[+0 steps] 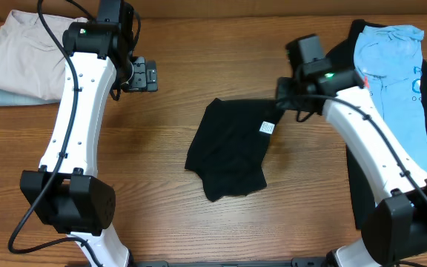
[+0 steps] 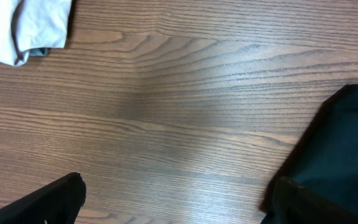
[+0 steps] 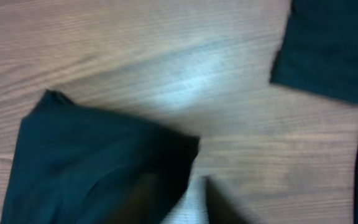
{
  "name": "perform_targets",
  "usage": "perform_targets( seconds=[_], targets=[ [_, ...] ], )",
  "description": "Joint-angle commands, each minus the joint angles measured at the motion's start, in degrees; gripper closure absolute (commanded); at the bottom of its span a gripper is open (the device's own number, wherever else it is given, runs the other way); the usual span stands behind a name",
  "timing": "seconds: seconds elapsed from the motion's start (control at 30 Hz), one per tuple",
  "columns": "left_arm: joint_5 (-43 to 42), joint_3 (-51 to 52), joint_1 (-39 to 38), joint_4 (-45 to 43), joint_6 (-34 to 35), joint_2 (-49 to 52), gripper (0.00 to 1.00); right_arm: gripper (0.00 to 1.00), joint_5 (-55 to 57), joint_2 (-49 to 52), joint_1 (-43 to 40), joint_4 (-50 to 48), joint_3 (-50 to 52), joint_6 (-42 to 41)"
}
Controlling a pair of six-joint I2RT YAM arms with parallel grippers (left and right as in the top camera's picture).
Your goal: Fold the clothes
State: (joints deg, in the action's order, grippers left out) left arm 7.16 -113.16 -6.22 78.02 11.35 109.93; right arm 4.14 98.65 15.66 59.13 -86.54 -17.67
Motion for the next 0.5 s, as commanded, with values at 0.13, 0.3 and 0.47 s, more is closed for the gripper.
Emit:
perform_targets(
  seconds=[0.13,0.3,0.47],
  targets=[
    [0.7,0.3,0.2,-0.1,-1.8,0.3,0.0,0.24,-11.3,-0.6,-1.1,5.0,0.5,3.1],
    [0.5,0.3,0.2,0.3,-2.3,0.3,0.0,0.23,-19.8,-0.7,-0.2,9.7,1.1,2.7],
    [-1.1,0.3,0.2,0.2,-2.4,0.3,0.0,0.27,-22.2,-0.7,5.5,11.8,4.2,2.4]
  ],
)
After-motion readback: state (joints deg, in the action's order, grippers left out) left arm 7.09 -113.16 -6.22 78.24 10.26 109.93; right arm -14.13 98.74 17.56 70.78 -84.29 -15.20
